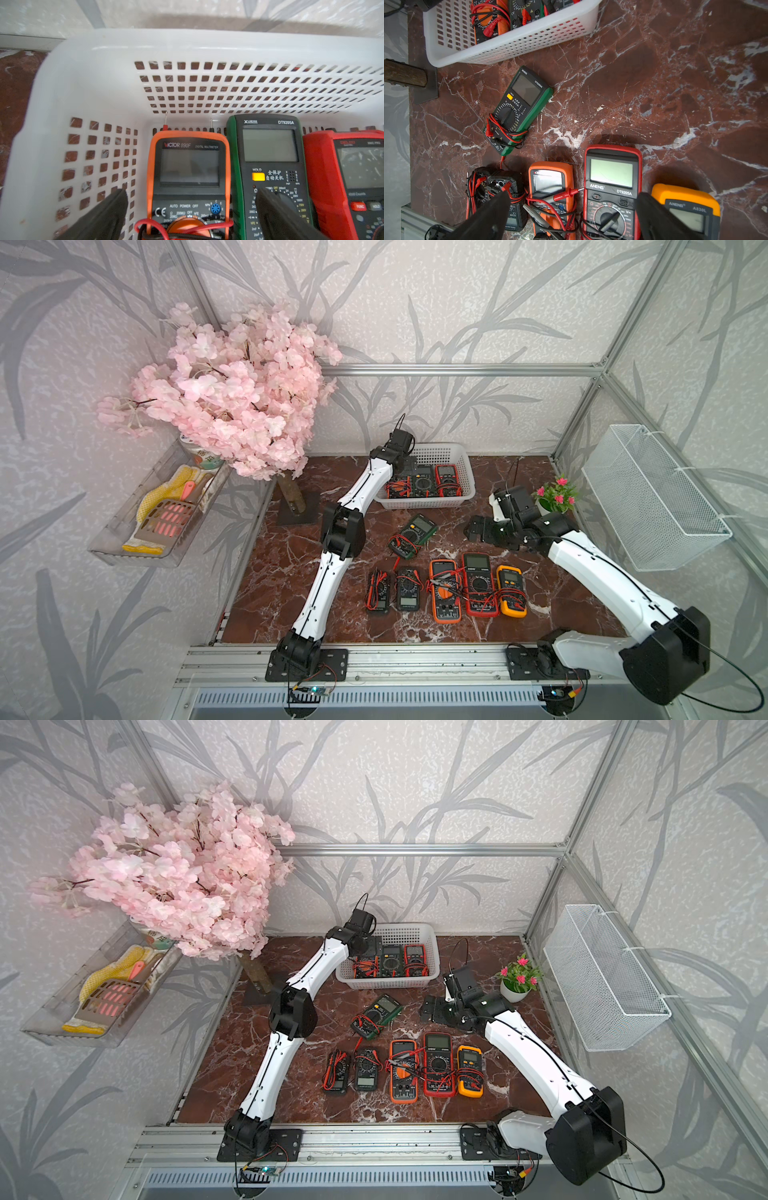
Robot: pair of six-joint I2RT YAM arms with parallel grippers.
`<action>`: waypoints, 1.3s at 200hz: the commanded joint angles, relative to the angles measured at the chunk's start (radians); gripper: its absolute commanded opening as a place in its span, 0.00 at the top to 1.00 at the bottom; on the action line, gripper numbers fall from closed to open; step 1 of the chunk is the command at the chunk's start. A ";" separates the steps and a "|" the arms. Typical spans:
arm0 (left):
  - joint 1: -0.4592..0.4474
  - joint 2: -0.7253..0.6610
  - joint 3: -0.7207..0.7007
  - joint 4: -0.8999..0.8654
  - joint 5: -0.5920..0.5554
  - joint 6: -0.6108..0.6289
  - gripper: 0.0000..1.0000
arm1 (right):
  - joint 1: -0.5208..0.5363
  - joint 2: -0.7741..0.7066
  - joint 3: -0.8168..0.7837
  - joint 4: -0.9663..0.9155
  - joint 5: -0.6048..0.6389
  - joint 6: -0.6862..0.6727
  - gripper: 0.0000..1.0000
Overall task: Put the multimeter into the basket
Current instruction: Place the multimeter in the basket, then pick up the multimeter from the center of the board.
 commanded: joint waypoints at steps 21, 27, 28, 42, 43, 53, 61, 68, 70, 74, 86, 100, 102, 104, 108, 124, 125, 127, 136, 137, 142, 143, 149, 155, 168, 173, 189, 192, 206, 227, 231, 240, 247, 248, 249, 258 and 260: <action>-0.004 -0.097 0.019 -0.013 0.014 -0.020 0.00 | -0.003 -0.033 -0.033 -0.072 0.026 -0.001 0.01; -0.004 -0.107 0.016 -0.017 0.014 -0.025 0.00 | -0.003 -0.034 -0.039 -0.079 0.024 -0.001 0.01; -0.004 -0.110 0.017 -0.018 0.015 -0.025 0.00 | -0.003 -0.034 -0.040 -0.080 0.024 0.000 0.01; -0.008 -0.139 0.005 -0.025 0.019 -0.032 0.00 | -0.004 -0.034 -0.057 -0.093 0.023 0.001 0.01; -0.009 -0.141 0.003 -0.025 0.020 -0.032 0.00 | -0.004 -0.034 -0.058 -0.093 0.023 0.001 0.01; -0.011 -0.166 -0.014 -0.031 0.024 -0.037 0.00 | -0.003 -0.031 -0.071 -0.100 0.021 0.005 0.01; -0.014 -0.190 -0.036 -0.034 0.030 -0.042 0.00 | -0.002 -0.029 -0.080 -0.106 0.017 0.007 0.01; -0.018 -0.211 -0.057 -0.035 0.036 -0.046 0.00 | -0.001 -0.025 -0.089 -0.113 0.014 0.011 0.01; -0.018 -0.218 -0.065 -0.036 0.036 -0.044 0.00 | -0.001 -0.024 -0.090 -0.116 0.012 0.012 0.01; -0.022 -0.230 -0.080 -0.039 0.035 -0.046 0.00 | -0.001 -0.021 -0.092 -0.119 0.007 0.014 0.01; -0.030 -0.269 -0.125 -0.044 0.035 -0.050 0.00 | 0.003 -0.011 -0.097 -0.136 -0.004 0.014 0.01; -0.042 -0.313 -0.182 -0.048 0.041 -0.059 0.00 | 0.020 -0.003 -0.111 -0.143 -0.002 0.015 0.01; -0.043 -0.321 -0.191 -0.046 0.043 -0.059 0.00 | 0.022 -0.001 -0.112 -0.143 -0.002 0.014 0.01; -0.045 -0.326 -0.200 -0.046 0.043 -0.060 0.00 | 0.024 -0.001 -0.115 -0.143 -0.002 0.015 0.01; -0.048 -0.338 -0.216 -0.046 0.046 -0.060 0.00 | 0.028 0.001 -0.119 -0.142 -0.002 0.015 0.01; -0.058 -0.387 -0.284 -0.049 0.048 -0.067 0.00 | 0.047 0.008 -0.137 -0.141 -0.005 0.018 0.01; -0.058 -0.390 -0.288 -0.050 0.049 -0.069 0.00 | 0.049 0.009 -0.138 -0.141 -0.005 0.018 0.01; -0.059 -0.396 -0.296 -0.052 0.054 -0.069 0.00 | 0.049 0.009 -0.139 -0.140 -0.004 0.019 0.01; -0.059 -0.423 -0.337 -0.056 0.068 -0.083 0.00 | 0.059 0.016 -0.148 -0.140 -0.003 0.018 0.01; -0.059 -0.426 -0.343 -0.056 0.070 -0.085 0.00 | 0.059 0.016 -0.149 -0.140 -0.003 0.018 0.01; -0.059 -0.442 -0.367 -0.055 0.076 -0.097 0.00 | 0.062 0.017 -0.152 -0.140 -0.002 0.018 0.01; -0.059 -0.446 -0.373 -0.055 0.077 -0.097 0.00 | 0.063 0.018 -0.153 -0.139 -0.002 0.018 0.01; -0.060 -0.467 -0.407 -0.052 0.085 -0.106 0.00 | 0.069 0.019 -0.159 -0.139 0.000 0.017 0.01; -0.060 -0.490 -0.444 -0.044 0.089 -0.116 0.00 | 0.073 0.021 -0.162 -0.139 0.006 0.017 0.01; -0.062 -0.550 -0.537 -0.009 0.100 -0.134 0.00 | 0.080 0.022 -0.174 -0.138 0.015 0.016 0.01; -0.062 -0.575 -0.576 0.007 0.103 -0.142 0.00 | 0.082 0.022 -0.179 -0.135 0.017 0.014 0.01; -0.061 -0.653 -0.697 0.067 0.110 -0.166 0.00 | 0.086 0.025 -0.193 -0.127 0.019 0.013 0.01; -0.061 -0.668 -0.718 0.076 0.112 -0.172 0.00 | 0.088 0.027 -0.194 -0.126 0.021 0.012 0.01; -0.061 -0.729 -0.802 0.105 0.114 -0.193 0.00 | 0.096 0.035 -0.202 -0.120 0.026 0.009 0.01; -0.062 -0.807 -0.907 0.131 0.105 -0.211 0.00 | 0.104 0.049 -0.210 -0.113 0.035 0.007 0.01; -0.062 -0.820 -0.927 0.136 0.103 -0.210 0.00 | 0.105 0.052 -0.211 -0.112 0.035 0.007 0.01; -0.062 -0.849 -0.966 0.142 0.096 -0.210 0.00 | 0.107 0.057 -0.212 -0.107 0.036 0.006 0.01; -0.061 -0.869 -0.997 0.146 0.091 -0.211 0.00 | 0.109 0.061 -0.212 -0.106 0.038 0.005 0.01; -0.062 -0.872 -1.000 0.145 0.089 -0.211 0.00 | 0.109 0.063 -0.212 -0.106 0.038 0.006 0.01; -0.061 -0.874 -1.004 0.147 0.088 -0.211 0.00 | 0.109 0.063 -0.212 -0.105 0.038 0.005 0.01; -0.061 -0.895 -1.033 0.148 0.083 -0.212 0.00 | 0.112 0.070 -0.211 -0.101 0.039 0.004 0.01; -0.061 -0.899 -1.039 0.147 0.081 -0.214 0.00 | 0.113 0.071 -0.211 -0.100 0.039 0.003 0.01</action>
